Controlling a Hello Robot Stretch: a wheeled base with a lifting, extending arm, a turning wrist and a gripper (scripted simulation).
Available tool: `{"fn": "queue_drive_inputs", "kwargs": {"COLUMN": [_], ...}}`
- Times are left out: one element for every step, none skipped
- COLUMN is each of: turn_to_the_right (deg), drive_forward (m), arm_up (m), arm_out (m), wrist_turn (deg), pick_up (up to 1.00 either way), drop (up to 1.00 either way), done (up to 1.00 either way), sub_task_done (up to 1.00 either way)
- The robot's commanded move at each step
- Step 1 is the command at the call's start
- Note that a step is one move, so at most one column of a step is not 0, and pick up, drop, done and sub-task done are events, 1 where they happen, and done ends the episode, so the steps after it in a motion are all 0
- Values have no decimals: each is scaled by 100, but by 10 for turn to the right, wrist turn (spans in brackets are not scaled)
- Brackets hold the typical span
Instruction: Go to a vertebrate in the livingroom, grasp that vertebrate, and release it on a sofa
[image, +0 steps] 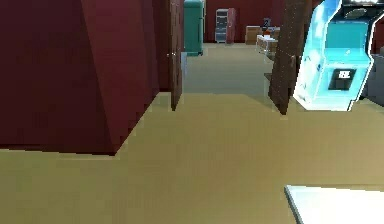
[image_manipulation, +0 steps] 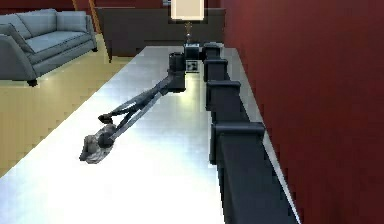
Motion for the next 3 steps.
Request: {"fn": "queue_drive_inputs", "kwargs": {"turn_to_the_right": [0, 0, -360], "drive_forward": [0, 0, 0], "arm_up": [0, 0, 0], "arm_out": [0, -38, 0], "wrist_turn": [-180, 0, 0], "pick_up": [0, 0, 0], "drop": [0, 0, 0], "done": [0, 0, 0], "sub_task_done": [0, 0, 0]}}
